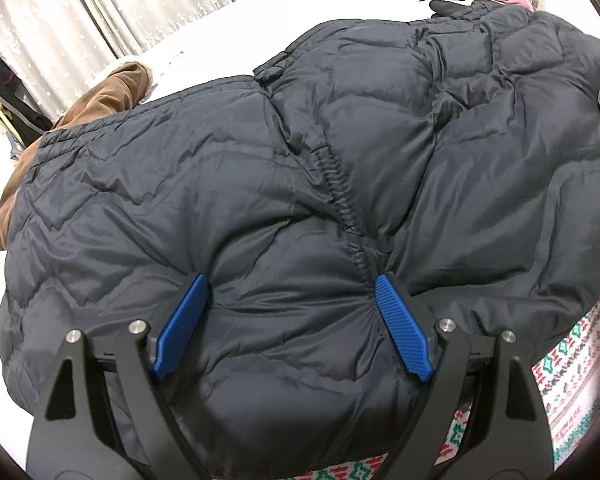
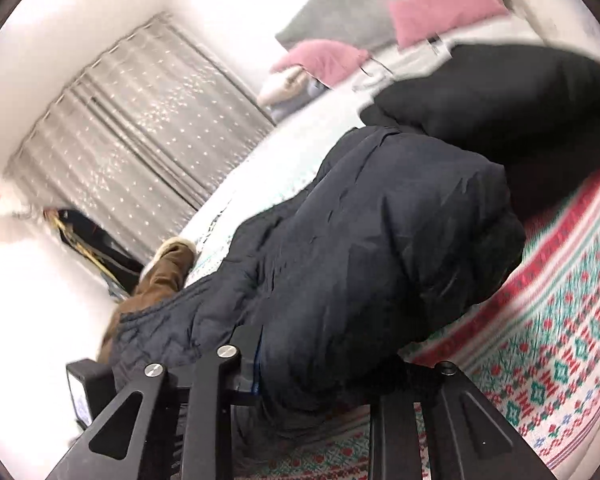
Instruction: Fold large clothes
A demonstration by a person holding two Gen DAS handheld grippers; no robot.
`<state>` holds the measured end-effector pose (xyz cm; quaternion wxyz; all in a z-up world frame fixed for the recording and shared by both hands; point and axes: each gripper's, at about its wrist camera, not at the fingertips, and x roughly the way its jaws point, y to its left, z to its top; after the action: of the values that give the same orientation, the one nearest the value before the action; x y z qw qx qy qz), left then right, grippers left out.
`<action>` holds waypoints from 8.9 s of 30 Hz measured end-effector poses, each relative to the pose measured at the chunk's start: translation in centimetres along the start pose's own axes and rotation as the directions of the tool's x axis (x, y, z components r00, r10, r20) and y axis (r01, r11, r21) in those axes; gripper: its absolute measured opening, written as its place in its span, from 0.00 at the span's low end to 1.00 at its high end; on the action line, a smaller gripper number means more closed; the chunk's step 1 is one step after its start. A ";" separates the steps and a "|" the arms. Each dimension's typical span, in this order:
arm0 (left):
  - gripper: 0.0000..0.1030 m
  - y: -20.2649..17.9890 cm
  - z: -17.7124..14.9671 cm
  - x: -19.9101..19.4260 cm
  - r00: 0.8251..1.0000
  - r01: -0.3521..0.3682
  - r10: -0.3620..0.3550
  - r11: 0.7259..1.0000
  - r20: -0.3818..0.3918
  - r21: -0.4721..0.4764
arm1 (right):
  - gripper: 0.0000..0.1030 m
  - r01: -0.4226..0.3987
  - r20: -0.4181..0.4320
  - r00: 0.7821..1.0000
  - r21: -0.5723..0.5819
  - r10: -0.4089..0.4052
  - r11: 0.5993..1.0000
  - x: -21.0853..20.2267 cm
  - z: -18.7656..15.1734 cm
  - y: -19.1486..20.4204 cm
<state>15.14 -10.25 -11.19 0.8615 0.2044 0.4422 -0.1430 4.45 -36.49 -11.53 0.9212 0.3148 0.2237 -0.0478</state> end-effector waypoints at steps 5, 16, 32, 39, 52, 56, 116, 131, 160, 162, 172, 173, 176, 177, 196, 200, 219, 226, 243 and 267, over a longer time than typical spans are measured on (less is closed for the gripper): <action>0.84 2.6 1.4 -1.3 0.999 0.025 -0.023 0.998 0.022 -0.062 | 0.15 0.030 0.018 0.999 -0.023 -0.029 0.999 -0.6 1.5 0.8; 0.84 1.2 8.0 -0.4 0.984 -0.159 0.149 0.981 0.094 0.111 | 0.15 0.041 0.099 0.995 -0.165 -0.025 0.985 -3.4 1.7 4.2; 0.80 1.5 8.8 2.7 0.996 -0.094 0.092 0.988 0.021 0.123 | 0.15 0.026 0.099 0.995 -0.152 -0.010 0.988 -2.8 1.8 4.0; 0.80 -0.5 3.4 -2.2 0.999 -0.013 0.004 0.971 0.041 0.240 | 0.15 0.022 0.076 0.997 -0.116 -0.014 0.993 -3.0 1.9 2.8; 0.80 -2.9 -0.4 -5.2 0.994 0.090 -0.108 0.932 0.031 0.352 | 0.15 0.046 0.083 0.996 -0.148 -0.034 0.988 -3.0 1.6 3.5; 0.80 -4.8 -2.3 -3.6 0.997 0.057 -0.070 0.904 0.016 0.424 | 0.15 0.050 0.067 0.997 -0.130 -0.042 0.990 -2.7 1.7 2.9; 0.72 27.6 -7.0 -6.8 0.856 0.511 -0.435 0.634 0.279 -0.581 | 0.46 -0.298 -0.295 0.954 -0.926 0.047 0.233 3.8 -21.0 29.0; 0.72 21.7 -1.1 -7.2 0.949 0.314 -0.261 0.837 0.177 -0.449 | 0.43 -0.456 -0.416 0.866 -0.427 0.277 0.781 3.4 -4.4 17.6; 0.73 20.8 -2.5 -0.7 0.994 0.108 -0.088 0.851 0.062 -0.515 | 0.42 -0.516 -0.648 0.759 -0.546 0.057 0.660 6.7 -12.6 18.4; 0.73 21.6 -3.5 0.2 0.988 0.153 -0.140 0.817 0.066 -0.556 | 0.42 -0.545 -0.664 0.741 -0.507 0.101 0.668 6.1 -11.1 18.5; 0.74 21.5 -5.5 1.2 0.976 0.208 -0.201 0.785 0.077 -0.584 | 0.42 -0.392 -0.546 0.823 -0.354 0.153 0.849 13.0 1.0 17.4; 0.74 21.4 -5.5 1.2 0.977 0.205 -0.199 0.789 0.075 -0.579 | 0.42 -0.370 -0.550 0.824 -0.341 0.135 0.864 14.9 1.8 17.7; 0.74 21.2 -5.2 1.1 0.978 0.201 -0.196 0.796 0.071 -0.571 | 0.42 -0.339 -0.565 0.820 -0.346 0.094 0.875 19.4 2.0 19.1; 0.74 21.1 -4.9 1.2 0.978 0.200 -0.196 0.798 0.070 -0.568 | 0.42 -0.327 -0.580 0.812 -0.355 0.068 0.876 21.2 1.7 19.1; 0.74 20.1 -3.9 0.7 0.991 0.134 -0.127 0.858 0.047 -0.497 | 0.40 -0.234 -0.591 0.783 -0.568 -0.193 0.789 30.6 -1.8 25.6; 0.74 20.6 -4.3 1.2 0.985 0.163 -0.171 0.839 0.033 -0.519 | 0.40 -0.187 -0.573 0.756 -0.653 -0.316 0.734 31.3 -1.7 27.8; 0.74 22.2 -5.2 1.5 0.985 0.157 -0.169 0.830 0.027 -0.536 | 0.17 -0.404 -0.623 0.753 -0.690 -0.210 0.600 33.7 -10.0 33.9; 0.74 21.8 -5.2 1.6 0.982 0.172 -0.187 0.836 0.023 -0.522 | 0.19 -0.378 -0.583 0.793 -0.699 -0.177 0.607 32.7 -10.0 33.4; 0.73 23.7 -1.8 -1.9 0.986 0.163 -0.154 0.881 0.057 -0.444 | 0.31 -0.346 -0.589 0.808 -0.473 0.001 0.810 14.7 -4.2 20.0; 0.75 21.6 0.4 2.7 0.998 0.049 -0.063 0.902 -0.017 -0.430 | 0.36 -0.373 -0.592 0.804 -0.574 -0.055 0.729 12.4 -7.7 19.7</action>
<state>26.20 8.25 -8.30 0.8741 -0.0008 0.4816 -0.0638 17.13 -15.52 -11.45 0.8605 -0.0169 0.4615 0.2152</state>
